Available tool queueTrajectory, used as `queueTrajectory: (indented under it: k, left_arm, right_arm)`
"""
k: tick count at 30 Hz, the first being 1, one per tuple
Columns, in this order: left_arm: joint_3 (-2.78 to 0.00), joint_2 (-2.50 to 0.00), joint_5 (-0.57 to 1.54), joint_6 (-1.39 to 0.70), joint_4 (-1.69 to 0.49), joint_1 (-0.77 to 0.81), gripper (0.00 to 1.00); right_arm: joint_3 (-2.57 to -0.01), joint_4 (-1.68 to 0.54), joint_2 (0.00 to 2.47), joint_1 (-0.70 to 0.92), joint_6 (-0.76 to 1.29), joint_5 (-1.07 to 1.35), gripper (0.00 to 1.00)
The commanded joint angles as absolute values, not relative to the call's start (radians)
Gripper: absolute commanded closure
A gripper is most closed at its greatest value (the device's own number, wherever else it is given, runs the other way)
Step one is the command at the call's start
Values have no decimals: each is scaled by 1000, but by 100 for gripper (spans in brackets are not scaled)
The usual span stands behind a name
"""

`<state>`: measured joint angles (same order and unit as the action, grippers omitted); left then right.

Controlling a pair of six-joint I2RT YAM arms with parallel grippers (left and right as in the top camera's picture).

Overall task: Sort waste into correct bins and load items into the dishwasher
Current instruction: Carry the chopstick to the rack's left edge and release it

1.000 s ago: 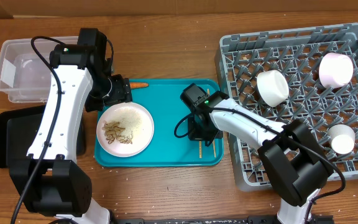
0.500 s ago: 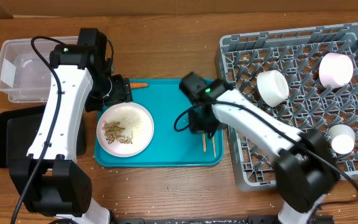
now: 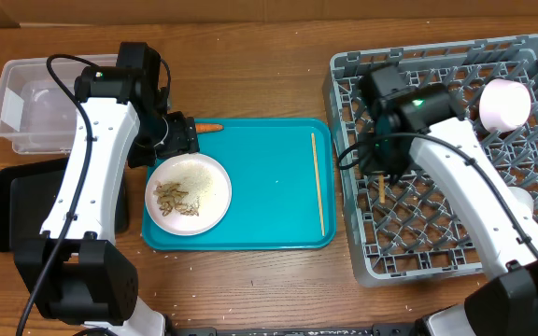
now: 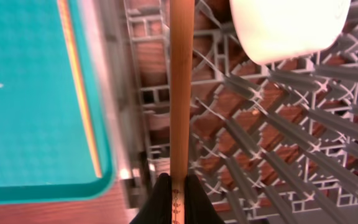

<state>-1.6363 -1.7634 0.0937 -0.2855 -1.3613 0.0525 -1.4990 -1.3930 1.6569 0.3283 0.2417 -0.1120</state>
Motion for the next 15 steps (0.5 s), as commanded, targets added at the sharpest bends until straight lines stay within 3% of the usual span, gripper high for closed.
queueTrajectory:
  k: [1, 10, 15]
  left_arm:
    - [-1651, -1739, 102, -292, -1361, 59, 19]
    - [-1651, -1739, 102, -292, -1361, 59, 18]
    - [-1651, -1739, 102, -292, -1361, 60, 16]
  right_arm:
    - [-1435, -1378, 1663, 313, 103, 7, 96]
    - [-1282, -1294, 1663, 313, 98, -5, 95]
    - [-1280, -1275, 1662, 313, 105, -6, 74]
